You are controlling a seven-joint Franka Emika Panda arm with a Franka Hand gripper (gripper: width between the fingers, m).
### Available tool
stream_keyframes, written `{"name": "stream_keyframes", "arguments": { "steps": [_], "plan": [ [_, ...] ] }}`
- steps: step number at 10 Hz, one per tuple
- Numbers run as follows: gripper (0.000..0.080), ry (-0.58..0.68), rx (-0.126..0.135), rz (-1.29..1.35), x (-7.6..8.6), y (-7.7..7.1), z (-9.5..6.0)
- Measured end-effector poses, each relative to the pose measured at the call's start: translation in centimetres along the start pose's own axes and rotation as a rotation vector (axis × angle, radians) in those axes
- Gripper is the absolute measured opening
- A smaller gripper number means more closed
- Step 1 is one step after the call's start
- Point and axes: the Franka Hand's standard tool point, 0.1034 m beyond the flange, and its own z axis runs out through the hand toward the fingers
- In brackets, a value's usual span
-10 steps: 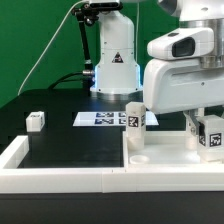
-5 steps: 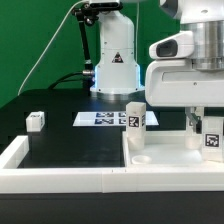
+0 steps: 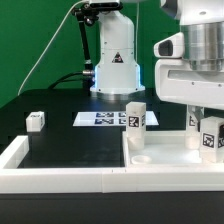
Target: Assemble square table
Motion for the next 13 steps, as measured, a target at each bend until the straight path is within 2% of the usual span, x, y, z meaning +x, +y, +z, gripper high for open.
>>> {"name": "stream_keyframes", "arguments": {
  "steps": [3, 4, 5, 9, 13],
  "plan": [
    [0.029, 0.001, 0.0, -0.008, -0.08, -0.03, 0.01],
    [0.0496, 0.002, -0.003, -0.047, -0.16, -0.1, -0.03],
    [0.0604, 0.003, -0.001, -0.1, -0.14, -0.21, -0.11],
    [0.0648, 0.01, -0.013, -0.56, -0.46, -0.31, 0.0],
    [0.0649, 0.0, -0.055, -0.903, -0.58, -0.32, -0.33]
  ]
}}
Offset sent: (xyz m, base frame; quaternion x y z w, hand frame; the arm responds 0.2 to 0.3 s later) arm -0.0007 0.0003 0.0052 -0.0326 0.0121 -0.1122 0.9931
